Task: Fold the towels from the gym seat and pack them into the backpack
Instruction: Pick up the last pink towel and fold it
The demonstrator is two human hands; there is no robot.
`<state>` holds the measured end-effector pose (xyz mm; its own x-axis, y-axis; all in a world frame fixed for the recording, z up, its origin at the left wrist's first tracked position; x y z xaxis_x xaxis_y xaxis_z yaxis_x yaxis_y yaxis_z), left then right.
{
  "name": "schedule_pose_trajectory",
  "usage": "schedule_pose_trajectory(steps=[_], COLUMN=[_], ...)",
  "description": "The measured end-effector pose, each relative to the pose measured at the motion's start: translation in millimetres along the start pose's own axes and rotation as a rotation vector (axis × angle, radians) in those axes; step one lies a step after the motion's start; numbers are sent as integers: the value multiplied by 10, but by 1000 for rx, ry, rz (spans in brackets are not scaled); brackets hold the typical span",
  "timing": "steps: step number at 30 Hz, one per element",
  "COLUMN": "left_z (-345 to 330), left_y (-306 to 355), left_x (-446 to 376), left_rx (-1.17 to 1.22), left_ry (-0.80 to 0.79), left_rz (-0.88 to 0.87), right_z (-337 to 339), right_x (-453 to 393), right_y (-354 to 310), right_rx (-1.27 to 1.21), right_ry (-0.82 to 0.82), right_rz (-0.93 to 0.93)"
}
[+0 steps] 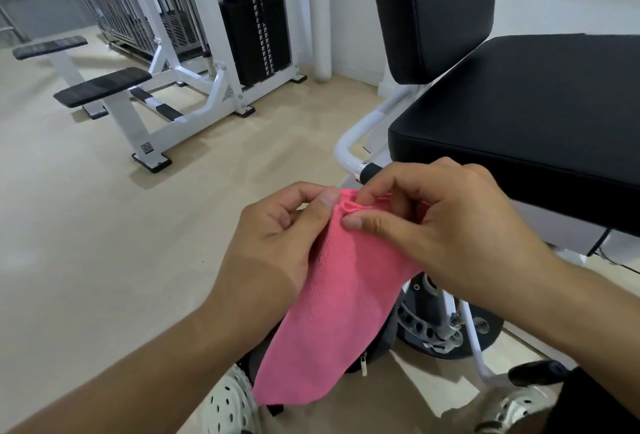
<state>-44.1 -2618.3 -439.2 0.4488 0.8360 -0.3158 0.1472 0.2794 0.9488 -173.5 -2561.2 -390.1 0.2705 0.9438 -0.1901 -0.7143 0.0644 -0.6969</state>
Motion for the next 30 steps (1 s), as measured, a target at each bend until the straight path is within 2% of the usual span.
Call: schedule_pose_trajectory(steps=[5, 9, 13, 16, 24, 28, 30], left_z=[-48, -51, 153, 370, 392, 344, 290], left_y=[33, 76, 53, 79, 283, 313, 348], left_x=[31, 20, -40, -106, -159, -159, -156], left_rx=[34, 61, 51, -41, -260, -261, -243], left_ry=[-43, -7, 118, 201, 117, 42, -12], left_rz=[-9, -6, 2, -22, -186, -197, -207], right_z=[39, 58, 91, 184, 352, 300, 184], right_x=[-2, -15, -27, -33, -53, -77, -46], right_y=[28, 3, -72, -50, -1, -17, -44], right_rx=[-1, 42, 148, 205, 365, 389, 327], right_ry=[31, 14, -122, -120, 74, -17, -91], right_rz=[-20, -28, 20, 30, -43, -3, 31])
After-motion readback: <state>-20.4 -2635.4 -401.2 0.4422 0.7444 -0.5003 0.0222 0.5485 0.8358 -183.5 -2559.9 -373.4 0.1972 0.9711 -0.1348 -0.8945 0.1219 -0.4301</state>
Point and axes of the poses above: each hand's wrist, its own x-axis away from the middle knuckle, its own z-axis out of the back of the hand, y = z × x, the point moved 10 cm from there along -x, towards the middle knuckle, and after that the axes turned 14 degrees about -z, right-handed, at the moved point
